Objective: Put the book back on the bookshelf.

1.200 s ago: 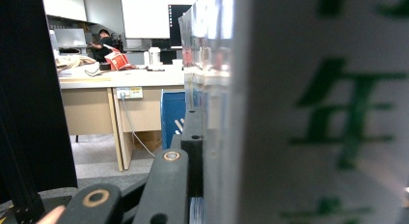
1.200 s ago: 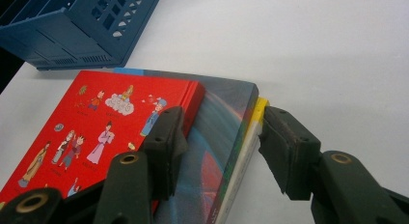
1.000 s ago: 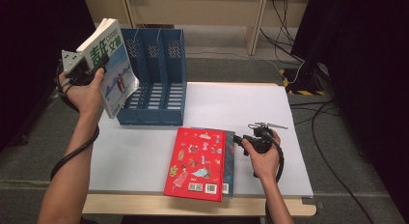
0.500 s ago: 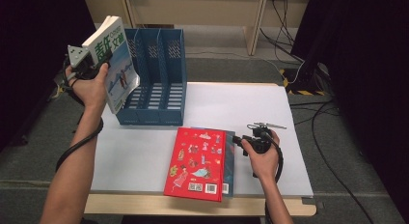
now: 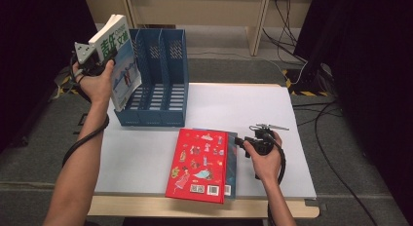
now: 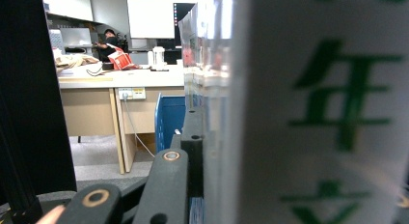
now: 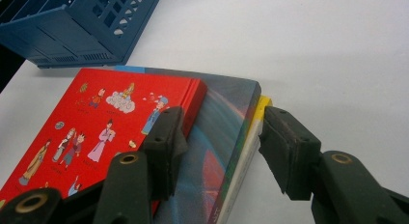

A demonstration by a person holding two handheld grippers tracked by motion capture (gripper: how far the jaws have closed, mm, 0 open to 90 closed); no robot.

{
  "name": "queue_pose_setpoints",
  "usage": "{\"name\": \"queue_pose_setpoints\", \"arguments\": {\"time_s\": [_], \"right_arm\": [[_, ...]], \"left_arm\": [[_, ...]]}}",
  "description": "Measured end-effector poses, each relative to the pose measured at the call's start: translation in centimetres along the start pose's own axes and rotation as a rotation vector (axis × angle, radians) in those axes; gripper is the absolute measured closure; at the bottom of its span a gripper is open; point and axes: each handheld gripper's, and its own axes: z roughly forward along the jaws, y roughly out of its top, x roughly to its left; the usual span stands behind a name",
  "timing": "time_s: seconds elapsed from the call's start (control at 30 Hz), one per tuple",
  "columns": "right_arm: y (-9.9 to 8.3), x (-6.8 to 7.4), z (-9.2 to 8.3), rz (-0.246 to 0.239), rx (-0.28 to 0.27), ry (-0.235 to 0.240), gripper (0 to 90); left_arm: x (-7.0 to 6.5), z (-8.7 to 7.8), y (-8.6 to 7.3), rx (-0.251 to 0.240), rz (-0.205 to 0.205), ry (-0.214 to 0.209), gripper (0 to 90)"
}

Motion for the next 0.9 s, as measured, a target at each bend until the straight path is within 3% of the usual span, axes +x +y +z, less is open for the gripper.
{"name": "queue_pose_setpoints", "arguments": {"time_s": [0.9], "right_arm": [[-0.1,-0.4,-0.1,0.006,0.005,0.003,50.7]], "left_arm": [[-0.7,2.9,-0.8,0.027,-0.028,0.018,73.5]]}}
